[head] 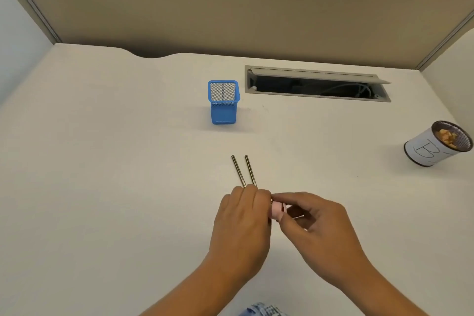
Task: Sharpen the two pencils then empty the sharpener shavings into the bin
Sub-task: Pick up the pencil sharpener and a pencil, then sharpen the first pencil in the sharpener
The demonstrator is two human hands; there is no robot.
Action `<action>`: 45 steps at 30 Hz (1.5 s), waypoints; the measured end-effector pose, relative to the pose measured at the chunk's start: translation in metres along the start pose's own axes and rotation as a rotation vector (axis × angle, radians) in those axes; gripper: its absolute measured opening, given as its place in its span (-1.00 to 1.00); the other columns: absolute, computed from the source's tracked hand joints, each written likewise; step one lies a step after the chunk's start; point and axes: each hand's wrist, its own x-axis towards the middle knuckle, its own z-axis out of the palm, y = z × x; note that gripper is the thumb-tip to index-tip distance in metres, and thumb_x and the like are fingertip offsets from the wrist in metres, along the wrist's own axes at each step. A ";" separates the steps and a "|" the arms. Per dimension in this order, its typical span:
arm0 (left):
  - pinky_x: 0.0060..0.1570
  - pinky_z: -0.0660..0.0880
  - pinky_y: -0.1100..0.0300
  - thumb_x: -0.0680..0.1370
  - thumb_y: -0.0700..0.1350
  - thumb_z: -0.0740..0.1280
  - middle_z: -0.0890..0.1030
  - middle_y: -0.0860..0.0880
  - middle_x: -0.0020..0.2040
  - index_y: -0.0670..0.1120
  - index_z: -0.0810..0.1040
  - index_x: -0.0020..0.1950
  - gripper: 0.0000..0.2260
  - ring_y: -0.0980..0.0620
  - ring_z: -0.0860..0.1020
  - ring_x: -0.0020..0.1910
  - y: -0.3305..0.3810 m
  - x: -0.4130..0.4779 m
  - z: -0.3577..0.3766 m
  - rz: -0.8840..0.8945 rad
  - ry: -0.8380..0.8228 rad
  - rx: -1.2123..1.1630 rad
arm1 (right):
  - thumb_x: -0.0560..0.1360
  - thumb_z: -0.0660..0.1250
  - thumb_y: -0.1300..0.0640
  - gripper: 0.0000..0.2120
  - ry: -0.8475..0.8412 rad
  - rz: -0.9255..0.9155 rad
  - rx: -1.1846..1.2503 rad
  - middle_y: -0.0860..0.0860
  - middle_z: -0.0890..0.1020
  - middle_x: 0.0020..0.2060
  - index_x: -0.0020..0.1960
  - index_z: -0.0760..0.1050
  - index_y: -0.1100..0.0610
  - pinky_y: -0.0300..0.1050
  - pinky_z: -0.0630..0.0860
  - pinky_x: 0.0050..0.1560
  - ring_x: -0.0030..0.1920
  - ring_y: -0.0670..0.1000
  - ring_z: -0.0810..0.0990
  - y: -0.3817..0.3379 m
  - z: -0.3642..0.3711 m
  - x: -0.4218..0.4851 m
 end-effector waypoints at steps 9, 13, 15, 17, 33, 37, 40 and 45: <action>-0.21 0.44 0.17 0.50 -0.17 0.30 0.48 0.14 -0.13 0.11 0.31 -0.04 -0.78 0.07 0.43 -0.15 0.015 -0.015 -0.006 -0.233 0.048 -0.235 | 0.61 0.26 0.27 -0.69 -0.129 0.323 0.397 0.06 0.77 -0.13 -0.01 0.73 -0.02 -0.20 0.64 -0.17 -0.13 0.08 0.75 0.011 -0.017 0.012; -0.15 0.38 0.32 0.57 -0.13 0.30 0.45 0.29 -0.05 0.21 0.27 -0.10 -0.73 0.21 0.41 -0.04 0.013 -0.019 -0.002 -0.343 0.050 -0.290 | 0.62 0.29 0.14 -0.79 -0.090 0.377 0.334 0.04 0.77 -0.18 -0.06 0.71 0.05 -0.19 0.66 -0.20 -0.18 0.03 0.75 0.030 -0.014 0.031; -0.16 0.35 0.35 0.58 -0.11 0.31 0.43 0.34 -0.01 0.22 0.28 -0.10 -0.73 0.23 0.41 0.00 0.011 -0.022 -0.001 -0.383 0.038 -0.295 | 0.56 0.37 0.17 -0.87 -0.066 0.369 0.182 0.01 0.76 -0.26 -0.12 0.67 0.07 -0.13 0.68 -0.18 -0.24 -0.02 0.73 0.046 -0.008 0.046; -0.15 0.35 0.36 0.57 -0.13 0.31 0.44 0.37 0.00 0.22 0.29 -0.10 -0.72 0.24 0.42 0.02 0.008 -0.026 -0.001 -0.413 0.028 -0.304 | 0.51 0.42 0.16 -0.92 -0.081 0.330 -0.038 0.01 0.72 -0.33 -0.17 0.62 0.06 -0.08 0.68 -0.16 -0.29 -0.04 0.71 0.060 0.002 0.063; -0.21 0.32 0.38 0.52 -0.19 0.31 0.46 0.27 -0.04 0.20 0.33 -0.08 -0.71 0.19 0.42 0.02 -0.018 -0.032 -0.018 -0.472 0.017 -0.299 | 0.41 0.39 0.04 -0.81 -0.073 0.253 -0.543 -0.03 0.64 -0.20 -0.05 0.44 0.04 -0.06 0.55 -0.18 -0.17 0.10 0.60 0.084 0.053 0.124; -0.10 0.34 0.49 0.53 -0.18 0.29 0.44 0.35 0.02 0.21 0.33 -0.09 -0.72 0.25 0.42 0.07 -0.016 -0.023 -0.017 -0.480 0.028 -0.322 | 0.35 0.36 0.06 -0.82 -0.040 0.252 -0.592 -0.09 0.65 -0.24 -0.07 0.46 -0.03 -0.10 0.51 -0.22 -0.20 0.08 0.60 0.083 0.043 0.123; -0.07 0.32 0.53 0.53 -0.16 0.27 0.45 0.36 0.02 0.21 0.34 -0.10 -0.75 0.30 0.41 0.08 -0.012 -0.017 -0.017 -0.477 0.027 -0.339 | 0.30 0.42 0.06 -0.85 0.025 0.280 -0.453 -0.14 0.66 -0.32 -0.14 0.54 -0.04 -0.14 0.53 -0.23 -0.23 -0.03 0.63 0.076 0.023 0.123; -0.12 0.33 0.51 0.53 -0.17 0.28 0.47 0.29 -0.06 0.20 0.33 -0.08 -0.75 0.29 0.41 0.05 -0.004 -0.013 -0.020 -0.440 0.028 -0.334 | 0.36 0.44 0.24 -0.86 0.035 0.222 -0.149 -0.12 0.69 -0.38 -0.22 0.61 0.00 -0.18 0.51 -0.30 -0.43 -0.15 0.64 0.037 -0.025 0.098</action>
